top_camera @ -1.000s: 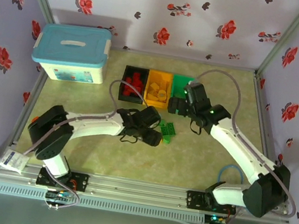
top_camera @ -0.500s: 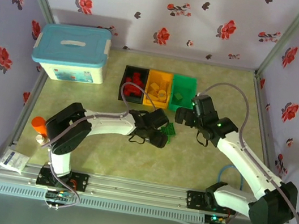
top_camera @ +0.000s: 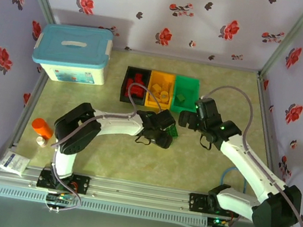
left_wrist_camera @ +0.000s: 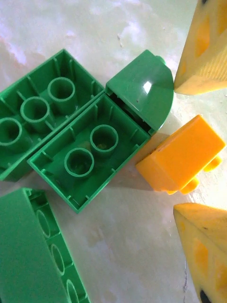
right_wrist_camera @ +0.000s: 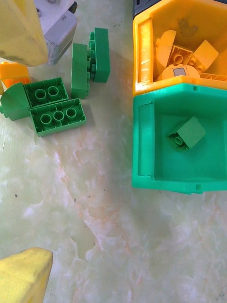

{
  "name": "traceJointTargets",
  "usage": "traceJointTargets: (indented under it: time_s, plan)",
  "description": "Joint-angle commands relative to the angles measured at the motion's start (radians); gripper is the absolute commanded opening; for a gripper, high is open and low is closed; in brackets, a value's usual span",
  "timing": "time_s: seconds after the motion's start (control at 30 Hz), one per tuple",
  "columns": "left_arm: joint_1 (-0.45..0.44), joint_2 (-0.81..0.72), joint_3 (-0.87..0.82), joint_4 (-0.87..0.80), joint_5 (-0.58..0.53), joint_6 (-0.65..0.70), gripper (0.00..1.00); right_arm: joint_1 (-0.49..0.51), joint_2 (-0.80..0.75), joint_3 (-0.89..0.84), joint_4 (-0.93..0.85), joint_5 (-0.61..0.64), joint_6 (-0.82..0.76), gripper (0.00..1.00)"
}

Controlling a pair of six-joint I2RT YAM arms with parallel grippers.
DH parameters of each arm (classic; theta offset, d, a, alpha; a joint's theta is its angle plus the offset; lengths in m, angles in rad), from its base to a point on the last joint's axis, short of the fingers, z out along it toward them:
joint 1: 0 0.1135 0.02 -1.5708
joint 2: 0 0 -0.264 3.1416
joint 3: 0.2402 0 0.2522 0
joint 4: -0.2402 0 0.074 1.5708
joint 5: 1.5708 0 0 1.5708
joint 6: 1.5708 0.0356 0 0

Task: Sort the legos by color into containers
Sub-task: Pick up the lego from the center of the table.

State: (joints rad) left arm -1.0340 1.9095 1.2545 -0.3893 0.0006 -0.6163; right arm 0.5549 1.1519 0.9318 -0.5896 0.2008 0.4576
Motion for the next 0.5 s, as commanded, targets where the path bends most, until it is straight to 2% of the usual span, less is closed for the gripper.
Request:
traceJointTargets:
  time_s: [0.0, 0.2, 0.47]
  plan:
    - [-0.003, 0.032, 0.038, -0.046, -0.035, 0.005, 0.56, -0.012, -0.027, -0.017, 0.013, -0.007, 0.019, 0.99]
    - [-0.001, 0.032, 0.041, -0.073, -0.058, 0.014, 0.39, -0.019, -0.036, -0.027, 0.014, -0.013, 0.021, 0.98]
    - [-0.001, 0.008, 0.043, -0.106, -0.084, 0.023, 0.26, -0.021, -0.039, -0.020, 0.013, -0.022, 0.024, 0.98]
